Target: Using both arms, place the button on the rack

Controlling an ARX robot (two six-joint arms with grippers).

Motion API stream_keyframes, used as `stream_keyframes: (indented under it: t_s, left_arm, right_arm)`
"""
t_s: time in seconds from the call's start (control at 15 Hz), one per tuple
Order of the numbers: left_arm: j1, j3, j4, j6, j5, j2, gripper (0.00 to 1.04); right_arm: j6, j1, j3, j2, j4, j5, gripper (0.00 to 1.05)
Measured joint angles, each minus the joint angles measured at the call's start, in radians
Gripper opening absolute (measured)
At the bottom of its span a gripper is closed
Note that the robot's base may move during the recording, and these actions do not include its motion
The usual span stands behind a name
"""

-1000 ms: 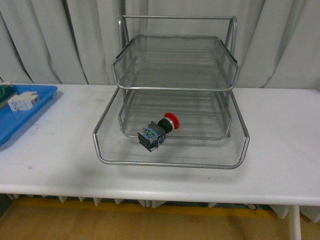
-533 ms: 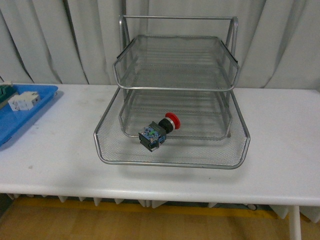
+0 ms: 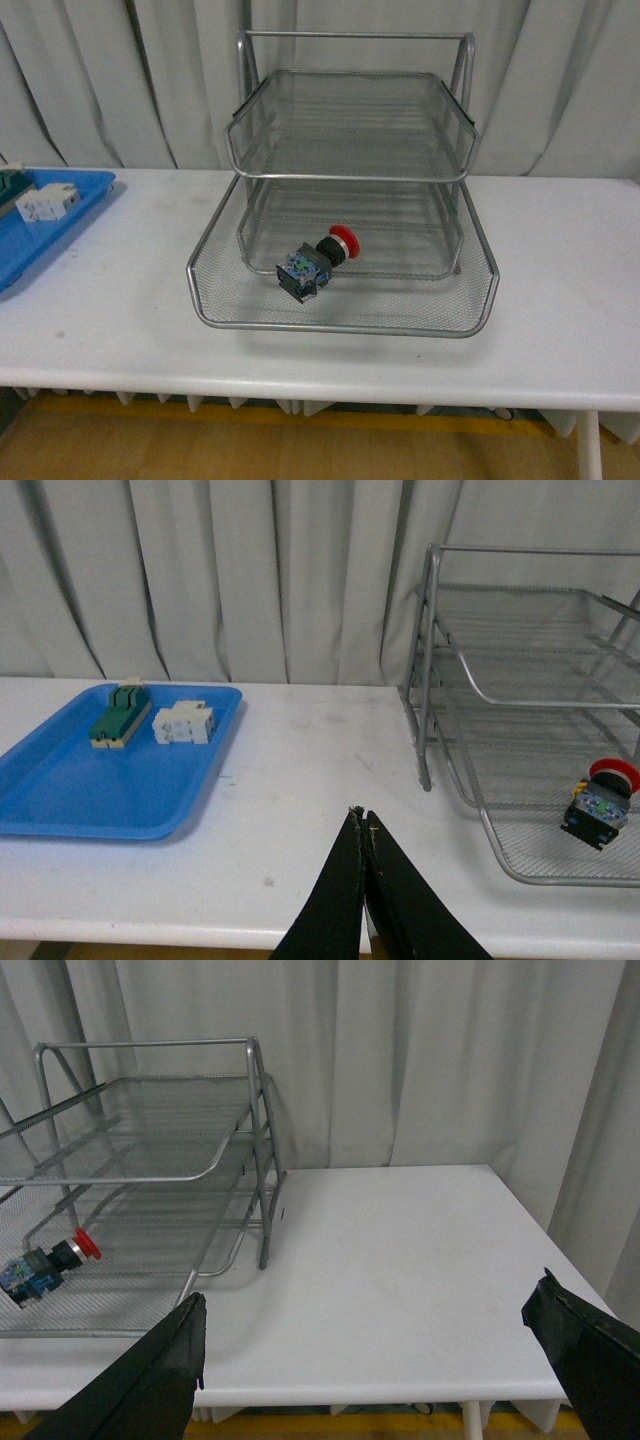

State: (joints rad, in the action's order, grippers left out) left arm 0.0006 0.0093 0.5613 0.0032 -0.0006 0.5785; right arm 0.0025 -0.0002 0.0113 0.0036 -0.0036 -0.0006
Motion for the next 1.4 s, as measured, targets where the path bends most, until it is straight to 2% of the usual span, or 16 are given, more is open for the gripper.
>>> stream_keyframes:
  t_s: [0.4, 0.8, 0.87, 0.93, 1.13, 1.2, 1.4]
  left_arm:
    - [0.000, 0.000, -0.247, 0.000, 0.000, -0.263, 0.02]
    - [0.000, 0.000, -0.383, 0.000, 0.000, -0.400, 0.02]
    - [0.000, 0.001, -0.430, 0.000, -0.001, -0.432, 0.02]
    - [0.000, 0.000, -0.575, 0.000, 0.001, -0.552, 0.02]
    - [0.000, 0.000, -0.562, 0.000, 0.000, -0.570, 0.02]
    - [0.000, 0.000, -0.567, -0.001, 0.001, -0.570, 0.12]
    - [0.000, 0.000, -0.565, -0.001, 0.000, -0.570, 0.56]
  right_arm:
    - [0.000, 0.000, 0.000, 0.000, 0.000, 0.000, 0.98]
    - [0.000, 0.000, 0.000, 0.000, 0.000, 0.000, 0.98]
    - [0.000, 0.000, 0.000, 0.000, 0.000, 0.000, 0.98]
    - [0.000, 0.000, 0.000, 0.000, 0.000, 0.000, 0.98]
    - [0.000, 0.000, 0.000, 0.000, 0.000, 0.000, 0.98]
    - [0.000, 0.000, 0.000, 0.000, 0.000, 0.000, 0.98]
    - [0.000, 0.000, 0.000, 0.000, 0.000, 0.000, 0.98]
